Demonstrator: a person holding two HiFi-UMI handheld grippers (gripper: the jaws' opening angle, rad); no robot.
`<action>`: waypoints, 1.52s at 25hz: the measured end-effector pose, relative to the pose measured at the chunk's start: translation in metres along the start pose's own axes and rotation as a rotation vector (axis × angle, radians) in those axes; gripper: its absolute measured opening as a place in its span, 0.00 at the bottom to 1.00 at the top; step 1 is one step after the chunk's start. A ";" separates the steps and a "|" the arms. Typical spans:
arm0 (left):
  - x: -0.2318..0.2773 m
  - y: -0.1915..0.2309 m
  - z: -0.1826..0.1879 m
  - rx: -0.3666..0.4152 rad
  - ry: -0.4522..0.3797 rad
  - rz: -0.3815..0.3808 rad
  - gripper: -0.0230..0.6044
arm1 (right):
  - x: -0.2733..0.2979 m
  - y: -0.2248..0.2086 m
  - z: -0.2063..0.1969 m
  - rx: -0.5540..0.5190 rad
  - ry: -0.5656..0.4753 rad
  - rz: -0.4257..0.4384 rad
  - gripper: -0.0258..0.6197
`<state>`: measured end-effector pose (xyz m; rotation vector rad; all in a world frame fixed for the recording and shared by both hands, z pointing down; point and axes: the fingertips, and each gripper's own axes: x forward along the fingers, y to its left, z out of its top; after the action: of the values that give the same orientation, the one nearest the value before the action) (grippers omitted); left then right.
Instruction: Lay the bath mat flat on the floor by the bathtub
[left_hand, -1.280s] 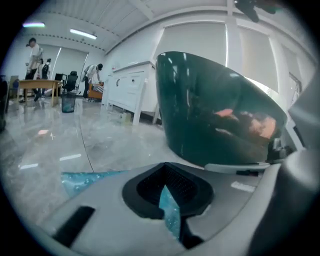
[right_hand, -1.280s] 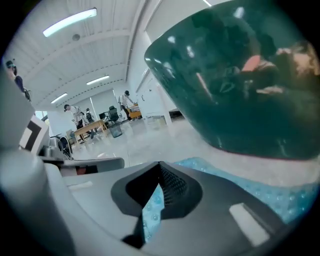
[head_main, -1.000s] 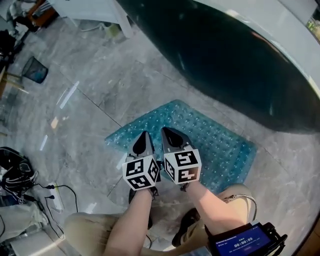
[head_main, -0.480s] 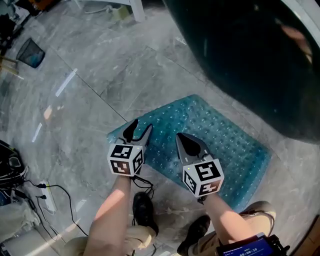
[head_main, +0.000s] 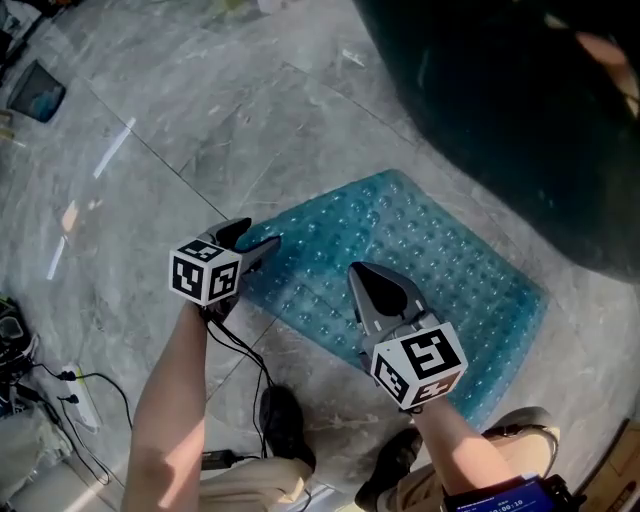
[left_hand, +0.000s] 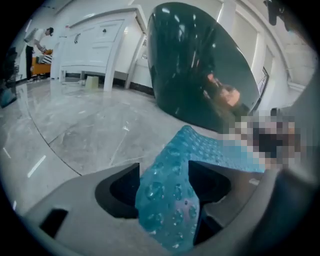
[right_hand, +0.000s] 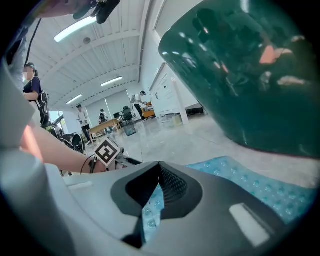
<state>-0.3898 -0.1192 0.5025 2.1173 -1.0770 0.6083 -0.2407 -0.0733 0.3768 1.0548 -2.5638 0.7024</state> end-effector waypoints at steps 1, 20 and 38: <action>0.003 0.002 -0.003 0.014 0.027 -0.014 0.54 | 0.000 -0.001 0.002 -0.001 0.001 0.000 0.05; -0.002 -0.004 -0.016 0.179 0.250 -0.026 0.25 | -0.004 -0.023 0.009 0.036 -0.006 -0.034 0.05; -0.039 -0.236 -0.130 0.454 0.386 -0.475 0.05 | -0.009 -0.049 -0.044 -0.017 0.187 -0.079 0.06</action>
<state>-0.2290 0.0987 0.4787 2.3796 -0.2159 1.0354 -0.1962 -0.0748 0.4260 1.0274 -2.3525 0.7221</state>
